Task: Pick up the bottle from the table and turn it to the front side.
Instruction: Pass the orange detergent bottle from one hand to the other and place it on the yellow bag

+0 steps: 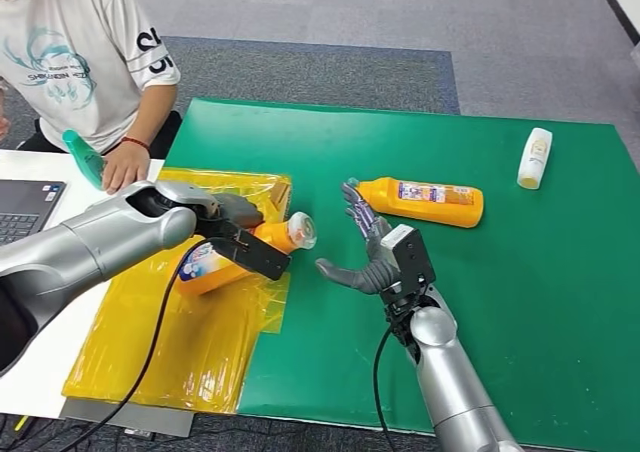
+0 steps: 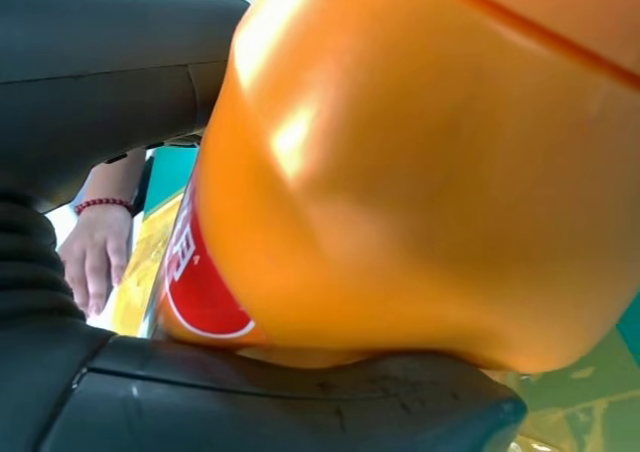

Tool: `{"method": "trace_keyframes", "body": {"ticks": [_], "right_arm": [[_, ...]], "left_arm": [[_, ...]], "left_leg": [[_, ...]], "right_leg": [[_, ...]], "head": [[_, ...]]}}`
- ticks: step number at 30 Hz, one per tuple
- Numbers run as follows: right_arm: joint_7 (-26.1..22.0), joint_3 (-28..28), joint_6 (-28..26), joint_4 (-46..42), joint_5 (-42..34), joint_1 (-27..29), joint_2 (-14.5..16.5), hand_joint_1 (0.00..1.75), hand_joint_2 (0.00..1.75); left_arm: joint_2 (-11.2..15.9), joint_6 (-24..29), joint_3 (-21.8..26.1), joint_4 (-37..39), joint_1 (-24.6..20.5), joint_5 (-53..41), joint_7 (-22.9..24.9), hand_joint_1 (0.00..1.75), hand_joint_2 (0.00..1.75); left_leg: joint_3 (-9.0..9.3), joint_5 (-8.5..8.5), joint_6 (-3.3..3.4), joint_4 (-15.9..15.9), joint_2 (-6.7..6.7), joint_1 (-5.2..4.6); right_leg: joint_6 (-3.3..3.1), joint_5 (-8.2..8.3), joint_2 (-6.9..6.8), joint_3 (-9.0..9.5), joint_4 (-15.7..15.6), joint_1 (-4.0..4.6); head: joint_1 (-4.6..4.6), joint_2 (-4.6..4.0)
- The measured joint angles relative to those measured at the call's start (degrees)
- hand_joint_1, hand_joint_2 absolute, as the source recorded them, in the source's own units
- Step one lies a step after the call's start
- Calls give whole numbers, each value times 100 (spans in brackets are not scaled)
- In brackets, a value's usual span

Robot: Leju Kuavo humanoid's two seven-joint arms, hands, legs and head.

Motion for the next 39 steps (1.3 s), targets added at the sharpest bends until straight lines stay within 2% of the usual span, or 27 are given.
{"method": "trace_keyframes", "body": {"ticks": [6,7,10,11,39], "right_arm": [[0,-28,-4,0,9,0,5,0,175],[0,-29,-5,0,10,0,5,0,175],[2,-36,-8,0,20,0,5,0,175],[4,-40,-9,0,26,0,5,0,175],[21,-80,-37,0,141,-4,7,0,175]], "left_arm": [[-62,-63,85,-2,5,39,-32,175,0],[-71,-65,91,-2,6,39,-33,170,0],[-89,-63,101,-2,14,39,-34,39,0],[-94,-59,108,-2,18,37,-33,0,0],[-95,-112,301,-109,47,-29,-171,0,0]], "left_leg": [[-1,2,3,0,0,-1],[-1,2,3,0,0,-2],[-1,2,3,0,0,-3],[-1,2,3,0,0,-3],[0,6,8,0,-1,-3]], "right_leg": [[4,3,0,1,0,-1],[4,3,0,1,0,-2],[4,3,0,0,0,-3],[4,3,0,0,0,-3],[7,6,-1,5,0,-2]], "head": [[1,0],[2,0],[0,-1],[0,-1],[0,1]]}}
